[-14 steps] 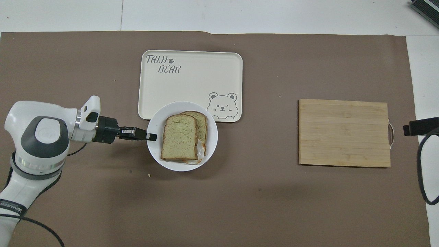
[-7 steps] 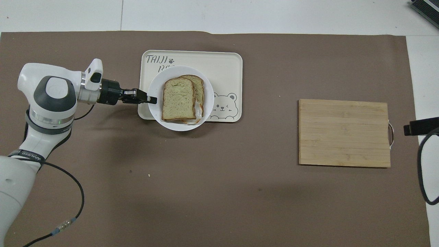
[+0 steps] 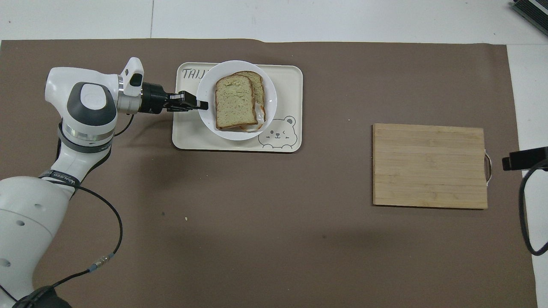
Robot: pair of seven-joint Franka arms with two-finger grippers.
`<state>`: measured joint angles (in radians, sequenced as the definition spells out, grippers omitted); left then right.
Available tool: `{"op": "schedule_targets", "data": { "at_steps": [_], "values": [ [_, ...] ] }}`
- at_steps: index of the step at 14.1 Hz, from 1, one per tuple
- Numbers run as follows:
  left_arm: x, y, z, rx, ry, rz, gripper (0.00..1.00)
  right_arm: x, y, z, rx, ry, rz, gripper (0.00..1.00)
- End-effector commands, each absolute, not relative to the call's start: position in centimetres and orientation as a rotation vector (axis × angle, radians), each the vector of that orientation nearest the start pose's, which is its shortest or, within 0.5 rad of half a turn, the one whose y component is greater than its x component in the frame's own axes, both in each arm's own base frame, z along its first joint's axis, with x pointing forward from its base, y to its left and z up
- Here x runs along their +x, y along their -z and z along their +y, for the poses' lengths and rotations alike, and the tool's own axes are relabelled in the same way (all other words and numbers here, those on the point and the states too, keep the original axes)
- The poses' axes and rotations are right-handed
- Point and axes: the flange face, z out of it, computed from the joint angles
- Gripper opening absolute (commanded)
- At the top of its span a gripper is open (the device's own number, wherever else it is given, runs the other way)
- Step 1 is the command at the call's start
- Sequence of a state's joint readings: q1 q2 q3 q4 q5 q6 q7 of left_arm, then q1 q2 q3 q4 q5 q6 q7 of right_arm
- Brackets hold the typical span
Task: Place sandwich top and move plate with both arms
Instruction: 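Slide the plate with the left gripper onto the bear tray, then open the left gripper and pull it back from the plate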
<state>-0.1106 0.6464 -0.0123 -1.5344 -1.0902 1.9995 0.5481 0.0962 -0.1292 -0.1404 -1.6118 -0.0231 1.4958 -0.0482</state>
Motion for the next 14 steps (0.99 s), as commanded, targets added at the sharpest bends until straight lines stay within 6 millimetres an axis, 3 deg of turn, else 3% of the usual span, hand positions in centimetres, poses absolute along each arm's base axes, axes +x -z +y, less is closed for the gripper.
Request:
{"op": "schedule_targets", "data": {
  "at_steps": [1,5,8,11,13,14],
  "values": [
    [69.3,-28.9,-15.3,2.222,-0.02,-0.102,0.0,50.2,-66.6,-3.4,-3.139,0.041,0.005,1.0],
    [68.3,-27.9,-15.4,2.251,0.047,-0.056,0.0,50.2,-66.6,-3.1,-3.14,0.032,-0.009,1.0],
    [68.2,-27.7,-15.0,2.298,0.062,-0.091,0.15,50.2,-66.5,-3.3,-3.14,0.027,-0.002,1.0],
    [68.5,-28.7,-14.6,2.324,0.066,-0.06,0.4,50.1,-66.6,-3.1,-3.14,0.027,-0.009,1.0],
    [68.5,-31.2,-14.1,2.396,0.044,-0.111,0.5,50.0,-66.5,-3.4,-3.139,0.005,0.007,1.0],
    [68.5,-33.1,-13.7,2.439,0.018,-0.138,0.64,50.3,-66.5,-3.8,-3.136,-0.004,0.017,1.0]
  ]
}}
